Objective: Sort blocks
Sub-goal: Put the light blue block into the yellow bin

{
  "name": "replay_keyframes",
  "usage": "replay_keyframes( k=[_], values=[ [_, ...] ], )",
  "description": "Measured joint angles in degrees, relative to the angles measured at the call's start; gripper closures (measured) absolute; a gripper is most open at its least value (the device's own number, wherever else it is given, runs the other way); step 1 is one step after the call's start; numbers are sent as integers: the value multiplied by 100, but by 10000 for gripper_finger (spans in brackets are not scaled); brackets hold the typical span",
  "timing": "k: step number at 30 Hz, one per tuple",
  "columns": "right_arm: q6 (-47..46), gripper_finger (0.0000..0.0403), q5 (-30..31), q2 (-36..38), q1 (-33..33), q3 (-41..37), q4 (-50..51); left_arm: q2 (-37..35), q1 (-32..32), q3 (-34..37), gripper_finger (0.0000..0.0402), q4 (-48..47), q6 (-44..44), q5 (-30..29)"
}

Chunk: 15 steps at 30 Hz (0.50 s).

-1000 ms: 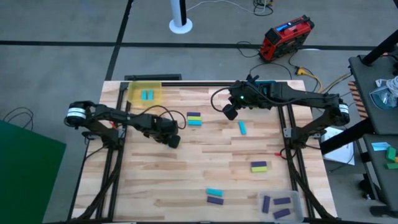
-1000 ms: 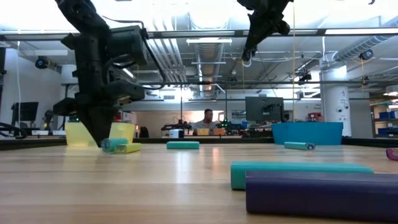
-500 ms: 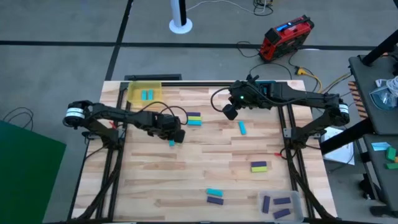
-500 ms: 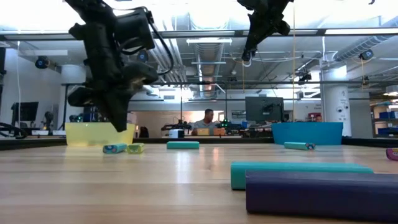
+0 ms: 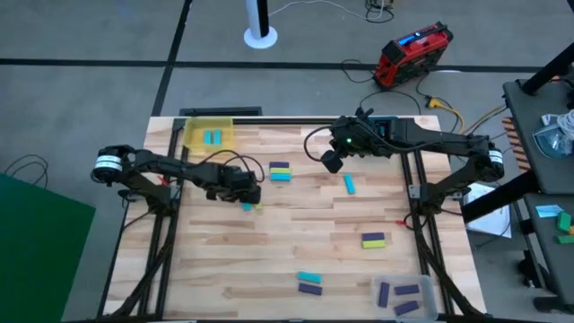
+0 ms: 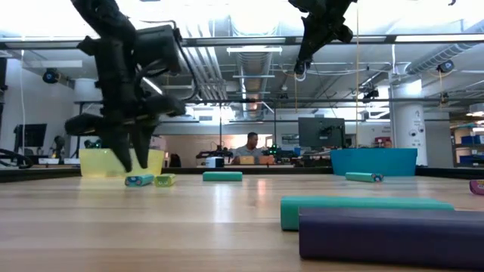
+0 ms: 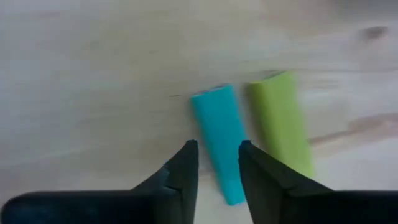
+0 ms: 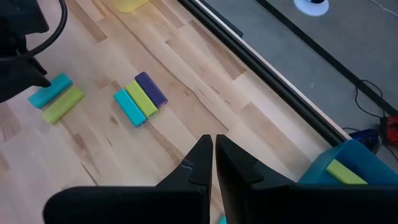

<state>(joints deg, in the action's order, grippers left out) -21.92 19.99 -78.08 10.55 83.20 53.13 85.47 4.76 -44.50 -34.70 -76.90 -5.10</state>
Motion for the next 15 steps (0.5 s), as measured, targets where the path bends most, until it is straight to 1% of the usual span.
replay_keyframes(
  k=[3,7,15],
  values=[
    [3,390,0,0,0,-2,2,0,0,141,281,70,-80,2],
    [6,390,0,0,0,-5,3,0,-6,126,257,219,-72,33],
    [6,390,-1,0,0,-9,13,64,-7,12,231,271,-58,-55]
  ],
)
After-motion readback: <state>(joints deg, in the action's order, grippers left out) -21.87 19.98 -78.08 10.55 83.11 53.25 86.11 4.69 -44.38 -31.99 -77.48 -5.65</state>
